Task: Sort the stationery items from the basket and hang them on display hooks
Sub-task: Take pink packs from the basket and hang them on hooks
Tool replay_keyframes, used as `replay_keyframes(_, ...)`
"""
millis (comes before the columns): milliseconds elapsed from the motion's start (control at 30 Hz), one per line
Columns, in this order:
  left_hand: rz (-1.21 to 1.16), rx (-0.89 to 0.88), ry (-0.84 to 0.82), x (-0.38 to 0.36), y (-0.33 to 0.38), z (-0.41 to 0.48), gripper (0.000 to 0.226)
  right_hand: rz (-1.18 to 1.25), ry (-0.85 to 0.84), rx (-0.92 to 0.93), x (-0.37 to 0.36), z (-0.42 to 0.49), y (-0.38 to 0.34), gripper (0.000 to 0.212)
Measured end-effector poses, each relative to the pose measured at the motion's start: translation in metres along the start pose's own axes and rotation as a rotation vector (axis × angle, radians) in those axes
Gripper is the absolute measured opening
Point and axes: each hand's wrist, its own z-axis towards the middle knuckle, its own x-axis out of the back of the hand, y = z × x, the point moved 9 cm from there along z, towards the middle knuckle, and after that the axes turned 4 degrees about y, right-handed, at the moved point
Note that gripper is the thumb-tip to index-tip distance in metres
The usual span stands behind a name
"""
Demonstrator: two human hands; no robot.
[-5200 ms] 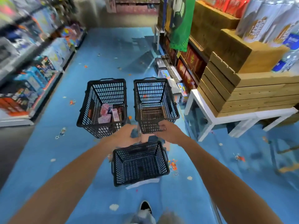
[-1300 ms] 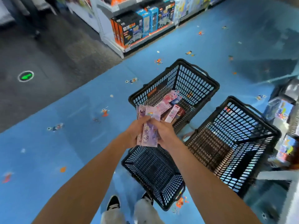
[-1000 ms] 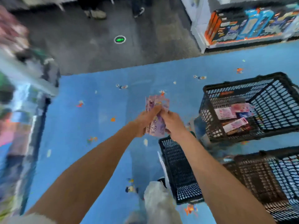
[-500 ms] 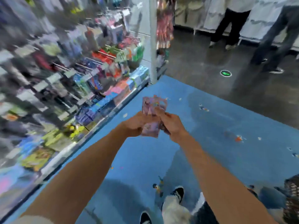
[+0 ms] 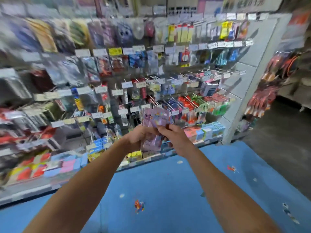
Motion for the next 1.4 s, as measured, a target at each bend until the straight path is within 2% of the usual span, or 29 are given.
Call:
replay_keyframes(133,-0.046,-0.149,0.216,0.053,0.057,-0.009,0.027,-0.025,-0.099,0.071,-0.026,0.048,-0.046,0.013)
replay_keyframes(233,-0.057,-0.243,0.306,0.080,0.088,-0.023,0.014,-0.043,-0.162,0.110,-0.052,0.075,-0.072,0.025)
replay_keyframes(433,-0.046,-0.336,0.486,0.141,0.126,-0.038,0.014,0.037,-0.313,0.137,-0.111,0.117,-0.108,0.012)
replay_keyframes(533,-0.162,-0.394,0.526,0.169,0.143,-0.030,0.008,0.023,-0.360,0.121,-0.137,0.140,-0.119,0.003)
replay_keyframes(567,-0.203,-0.407,0.558,0.181,0.149,-0.026,0.006,0.018,-0.372,0.118,-0.145,0.150,-0.122,0.009)
replay_keyframes(700,-0.277,-0.484,0.555,0.227,0.186,0.001,0.016,-0.003,-0.366,0.147,-0.176,0.195,-0.140,0.017)
replay_keyframes(833,-0.220,-0.511,0.529,0.272,0.230,0.039,0.014,0.093,-0.347,0.171,-0.200,0.247,-0.171,0.018)
replay_keyframes(1000,-0.149,-0.507,0.570,0.318,0.265,0.084,0.035,0.167,-0.376,0.111,-0.209,0.305,-0.200,0.022)
replay_keyframes(1100,-0.103,-0.497,0.562,0.336,0.285,0.107,0.050,0.146,-0.369,0.151,-0.209,0.340,-0.216,0.022)
replay_keyframes(1233,-0.051,-0.547,0.595,0.363,0.319,0.139,0.079,0.167,-0.378,0.162,-0.216,0.386,-0.232,0.014)
replay_keyframes(1333,-0.047,-0.566,0.571,0.374,0.339,0.168,0.059,0.215,-0.402,0.252,-0.217,0.420,-0.252,0.024)
replay_keyframes(1400,-0.045,-0.553,0.603,0.383,0.348,0.183,0.053,0.148,-0.360,0.312,-0.214,0.445,-0.262,0.020)
